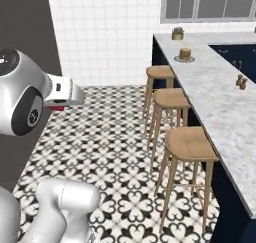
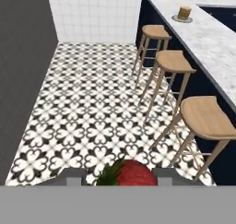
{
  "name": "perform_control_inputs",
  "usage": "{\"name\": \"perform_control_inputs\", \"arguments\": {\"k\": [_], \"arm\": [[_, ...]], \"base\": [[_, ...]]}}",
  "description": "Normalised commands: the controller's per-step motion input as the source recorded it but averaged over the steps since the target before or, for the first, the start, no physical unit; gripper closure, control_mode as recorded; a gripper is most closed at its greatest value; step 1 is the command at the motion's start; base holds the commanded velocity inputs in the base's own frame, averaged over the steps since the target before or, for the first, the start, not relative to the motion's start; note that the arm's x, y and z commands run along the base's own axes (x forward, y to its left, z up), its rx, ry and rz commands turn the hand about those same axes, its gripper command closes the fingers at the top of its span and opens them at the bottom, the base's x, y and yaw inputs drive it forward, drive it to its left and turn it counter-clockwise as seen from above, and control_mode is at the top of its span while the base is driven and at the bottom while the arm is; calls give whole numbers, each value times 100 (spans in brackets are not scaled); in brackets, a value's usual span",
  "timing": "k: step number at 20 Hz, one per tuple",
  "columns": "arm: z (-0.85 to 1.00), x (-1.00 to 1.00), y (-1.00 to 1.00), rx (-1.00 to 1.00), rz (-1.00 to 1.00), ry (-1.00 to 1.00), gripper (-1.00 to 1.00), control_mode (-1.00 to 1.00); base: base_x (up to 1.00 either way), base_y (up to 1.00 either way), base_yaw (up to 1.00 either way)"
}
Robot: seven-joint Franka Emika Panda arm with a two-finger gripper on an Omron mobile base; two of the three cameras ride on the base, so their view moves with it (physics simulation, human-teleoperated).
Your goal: Take the strawberry from the fridge and place it on top of the pancake, located on the dining counter.
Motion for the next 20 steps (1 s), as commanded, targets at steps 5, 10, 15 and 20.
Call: {"name": "perform_control_inputs", "arguments": {"k": [5,10,15,20], "arm": [[0,0,0,0,0,0,100,100],[0,0,0,0,0,0,100,100],[0,0,0,0,0,0,100,100],[0,0,0,0,0,0,100,100]], "base": [[100,100,-39],[100,100,-46],[100,100,-45],[100,100,-45]]}}
